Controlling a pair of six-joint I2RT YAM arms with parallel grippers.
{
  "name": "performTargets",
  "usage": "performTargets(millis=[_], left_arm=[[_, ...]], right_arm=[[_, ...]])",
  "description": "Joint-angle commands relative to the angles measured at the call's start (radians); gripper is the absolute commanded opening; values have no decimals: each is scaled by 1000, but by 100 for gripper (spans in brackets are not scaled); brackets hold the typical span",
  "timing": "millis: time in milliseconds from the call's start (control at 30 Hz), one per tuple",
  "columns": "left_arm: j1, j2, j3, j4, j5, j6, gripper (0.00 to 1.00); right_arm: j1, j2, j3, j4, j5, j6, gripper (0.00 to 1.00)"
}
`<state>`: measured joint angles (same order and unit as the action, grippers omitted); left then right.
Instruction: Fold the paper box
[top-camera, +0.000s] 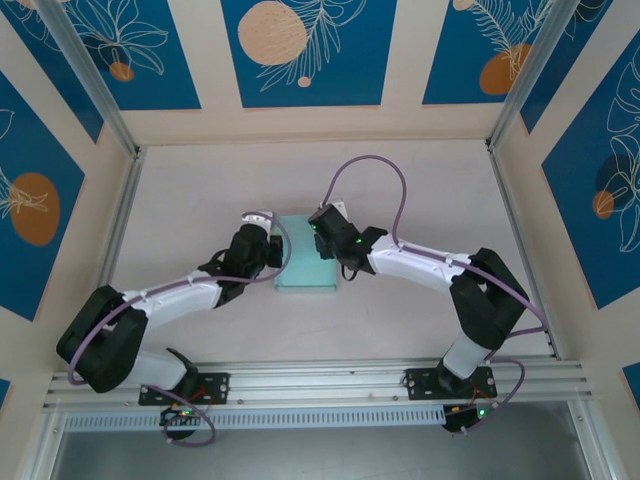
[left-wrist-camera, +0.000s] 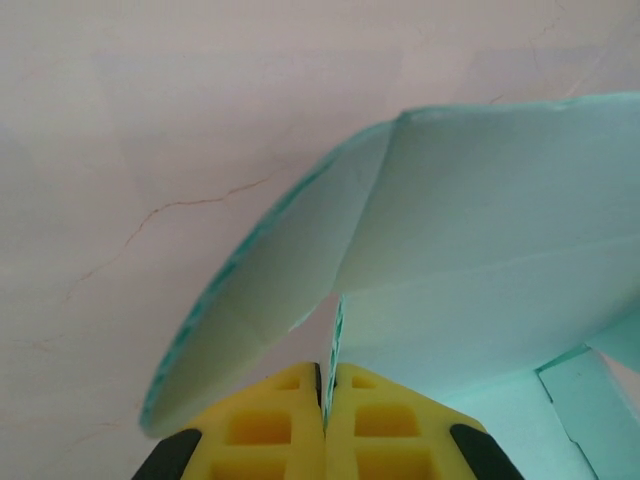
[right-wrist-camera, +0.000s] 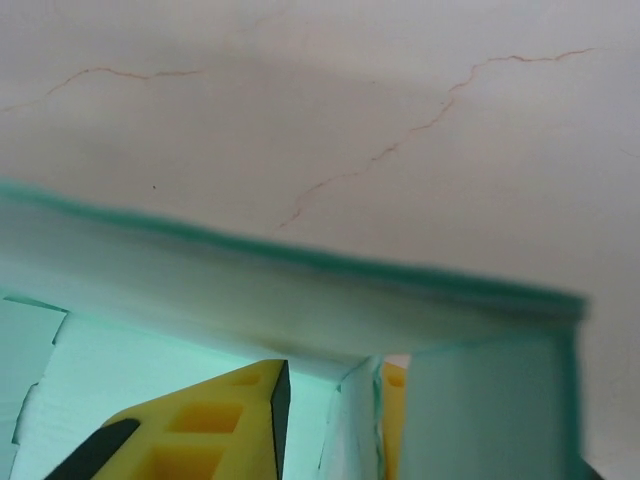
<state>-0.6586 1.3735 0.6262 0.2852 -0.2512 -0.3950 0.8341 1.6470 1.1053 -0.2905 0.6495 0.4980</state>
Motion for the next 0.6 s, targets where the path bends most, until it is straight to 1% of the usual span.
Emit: performTargets(millis=[0, 133, 333, 567], left_arm=[[-59, -9, -17, 75, 17, -26, 0], [-79, -29, -48, 77, -30, -20, 0], [-94, -67, -109, 98, -57, -27, 0], [-126, -59, -189, 162, -78, -25, 0]], right_arm=[[58, -16, -23, 88, 20, 75, 28], [102, -27, -48, 90, 79, 108, 27], [138, -54, -102, 111, 84, 166, 16], [194, -37, -147, 131, 109, 263, 15]])
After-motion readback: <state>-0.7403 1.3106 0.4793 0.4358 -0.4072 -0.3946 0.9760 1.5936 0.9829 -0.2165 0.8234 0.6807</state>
